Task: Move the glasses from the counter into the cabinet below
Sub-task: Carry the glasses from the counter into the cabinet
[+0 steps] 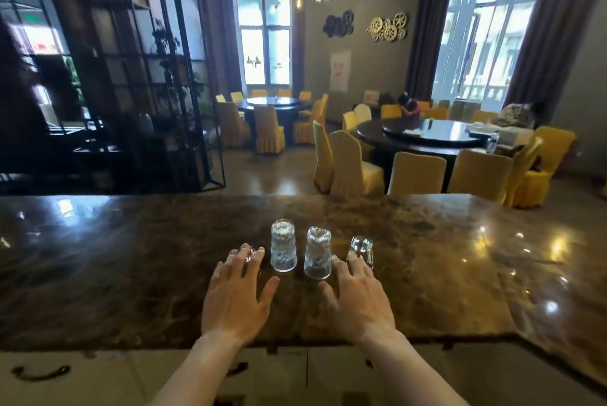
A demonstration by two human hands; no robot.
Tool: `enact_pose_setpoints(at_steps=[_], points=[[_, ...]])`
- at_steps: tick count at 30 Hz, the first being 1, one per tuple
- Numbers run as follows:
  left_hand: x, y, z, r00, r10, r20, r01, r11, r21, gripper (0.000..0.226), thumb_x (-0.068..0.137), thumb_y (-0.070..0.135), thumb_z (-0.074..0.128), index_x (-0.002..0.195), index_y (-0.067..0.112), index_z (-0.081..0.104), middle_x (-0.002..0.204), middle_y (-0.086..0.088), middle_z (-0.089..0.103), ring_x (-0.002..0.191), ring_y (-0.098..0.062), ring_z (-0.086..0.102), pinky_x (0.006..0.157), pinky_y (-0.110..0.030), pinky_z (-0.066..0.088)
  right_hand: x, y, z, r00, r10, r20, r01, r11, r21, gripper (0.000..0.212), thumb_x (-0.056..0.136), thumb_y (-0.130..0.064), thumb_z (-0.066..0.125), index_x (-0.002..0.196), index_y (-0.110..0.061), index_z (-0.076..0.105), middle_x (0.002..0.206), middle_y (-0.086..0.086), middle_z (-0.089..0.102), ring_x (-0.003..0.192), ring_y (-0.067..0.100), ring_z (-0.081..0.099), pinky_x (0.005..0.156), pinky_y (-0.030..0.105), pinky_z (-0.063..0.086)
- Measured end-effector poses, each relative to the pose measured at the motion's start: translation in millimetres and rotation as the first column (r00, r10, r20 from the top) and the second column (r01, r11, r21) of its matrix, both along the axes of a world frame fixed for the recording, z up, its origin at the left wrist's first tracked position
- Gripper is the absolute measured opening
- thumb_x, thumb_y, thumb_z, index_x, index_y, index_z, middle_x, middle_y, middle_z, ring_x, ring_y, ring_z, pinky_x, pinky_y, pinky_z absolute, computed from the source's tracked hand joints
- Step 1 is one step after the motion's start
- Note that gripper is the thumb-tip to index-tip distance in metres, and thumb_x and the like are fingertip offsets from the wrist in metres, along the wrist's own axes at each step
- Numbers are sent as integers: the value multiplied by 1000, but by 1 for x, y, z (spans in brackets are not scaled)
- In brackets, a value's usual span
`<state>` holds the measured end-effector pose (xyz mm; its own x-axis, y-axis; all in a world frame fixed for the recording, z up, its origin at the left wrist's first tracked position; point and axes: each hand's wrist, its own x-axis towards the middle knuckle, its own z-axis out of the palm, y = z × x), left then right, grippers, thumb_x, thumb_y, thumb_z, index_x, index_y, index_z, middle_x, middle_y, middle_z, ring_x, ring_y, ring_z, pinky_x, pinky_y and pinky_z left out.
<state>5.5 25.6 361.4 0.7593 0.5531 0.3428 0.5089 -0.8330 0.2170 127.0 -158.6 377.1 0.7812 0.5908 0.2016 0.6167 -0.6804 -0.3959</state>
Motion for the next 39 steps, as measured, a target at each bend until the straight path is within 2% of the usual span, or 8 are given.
enact_pose_setpoints(at_steps=[5,10,22,28,32,35,37,39], points=[[24,9,4,999,41,11,-41,999,-16,81,85,76,5,156,39,15,167,5,13,154,-18,12,124,-39,13,31,13,0,999,29,33,-32,997,76,66,99,-53,46,156,-27,26,167,7,18,154,24,16,122,38,21],[31,37,-8,994,103,-23,-104,994,-38,70,95,68,33,156,38,18,166,5,15,153,-19,17,124,-38,17,57,42,-18,998,64,21,-65,997,38,68,98,-51,50,156,-27,25,167,9,18,155,24,15,123,36,18],[96,152,-41,963,21,-268,-54,992,-117,98,80,65,65,155,43,7,163,-1,22,147,-22,31,116,-43,34,82,143,-37,995,63,72,-61,998,-33,61,94,-45,56,149,-28,37,158,5,37,147,23,33,120,39,33],[133,181,-52,848,-91,-522,6,987,-161,90,74,58,76,149,37,30,136,1,53,125,-25,55,101,-41,47,90,177,-39,986,34,163,-26,998,-55,51,91,-36,61,140,-24,48,147,5,50,140,24,44,113,38,40],[132,197,-54,896,-135,-423,47,976,-211,76,68,64,76,132,36,44,119,6,62,111,-19,62,94,-38,51,92,195,-35,976,0,217,7,999,-33,49,90,-34,63,136,-23,50,144,5,51,139,26,45,112,39,40],[116,212,-55,987,-85,-139,-8,827,-563,58,67,63,79,110,35,50,100,11,67,90,-6,66,77,-28,53,94,204,-32,970,-6,242,8,1000,-7,50,89,-32,65,136,-22,50,141,6,52,134,28,48,110,42,43],[102,220,-58,995,60,85,38,550,-834,60,64,58,85,106,30,53,104,5,68,90,-9,67,77,-30,54,96,212,-29,972,-13,236,11,1000,11,50,90,-31,63,138,-22,50,141,6,51,133,27,48,109,41,43],[92,221,-66,951,197,240,175,297,-939,76,54,55,89,112,22,53,113,-6,68,99,-19,68,87,-40,56,96,217,-27,974,-22,224,14,999,37,49,92,-31,61,138,-22,50,141,6,50,131,27,49,108,41,44]])
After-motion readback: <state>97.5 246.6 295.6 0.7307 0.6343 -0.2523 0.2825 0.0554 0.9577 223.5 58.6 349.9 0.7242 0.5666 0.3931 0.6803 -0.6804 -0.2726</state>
